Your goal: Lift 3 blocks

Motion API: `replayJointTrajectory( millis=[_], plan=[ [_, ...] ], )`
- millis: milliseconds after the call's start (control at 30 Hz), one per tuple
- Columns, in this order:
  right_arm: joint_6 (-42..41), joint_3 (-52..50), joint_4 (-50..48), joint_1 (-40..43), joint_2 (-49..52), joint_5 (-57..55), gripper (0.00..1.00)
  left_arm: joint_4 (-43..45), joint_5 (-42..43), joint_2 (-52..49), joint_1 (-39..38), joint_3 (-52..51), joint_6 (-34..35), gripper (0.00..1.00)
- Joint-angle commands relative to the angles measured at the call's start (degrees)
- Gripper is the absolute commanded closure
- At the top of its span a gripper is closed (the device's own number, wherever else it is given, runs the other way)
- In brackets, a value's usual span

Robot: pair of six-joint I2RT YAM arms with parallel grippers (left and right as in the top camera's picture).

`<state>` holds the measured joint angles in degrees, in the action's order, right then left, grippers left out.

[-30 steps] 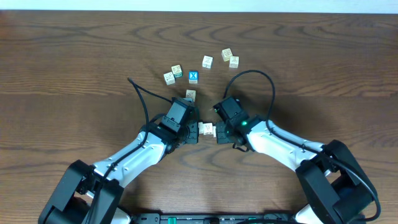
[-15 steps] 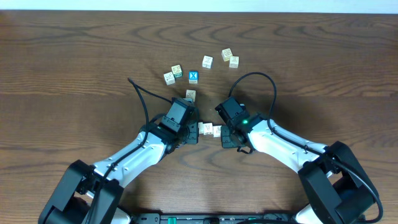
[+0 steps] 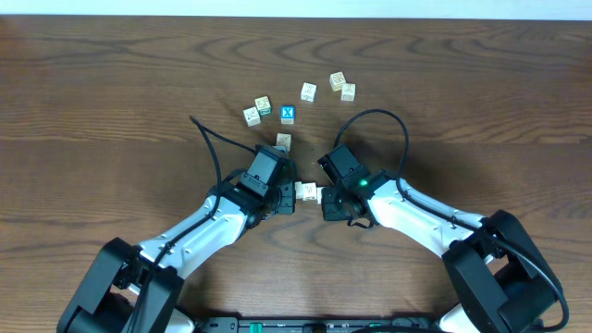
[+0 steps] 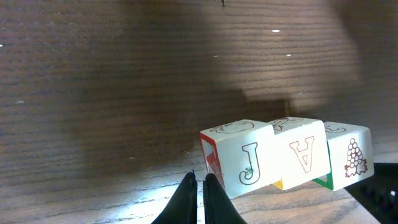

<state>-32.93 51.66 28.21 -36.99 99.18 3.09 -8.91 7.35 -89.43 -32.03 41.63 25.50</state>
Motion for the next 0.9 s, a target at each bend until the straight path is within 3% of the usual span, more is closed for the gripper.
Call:
replayJointTrajectory(
  millis=[0, 867],
  plan=[
    [-0.9, -1.7, 0.3, -0.6, 2.1, 1.9, 0.99, -0.2, -0.3, -0.5, -0.1, -0.5, 0.2, 0.93],
    [-0.9, -1.7, -2.5, -0.4, 2.1, 5.0, 0.99, -0.2, -0.3, -0.5, -0.1, -0.5, 0.2, 0.93]
  ],
)
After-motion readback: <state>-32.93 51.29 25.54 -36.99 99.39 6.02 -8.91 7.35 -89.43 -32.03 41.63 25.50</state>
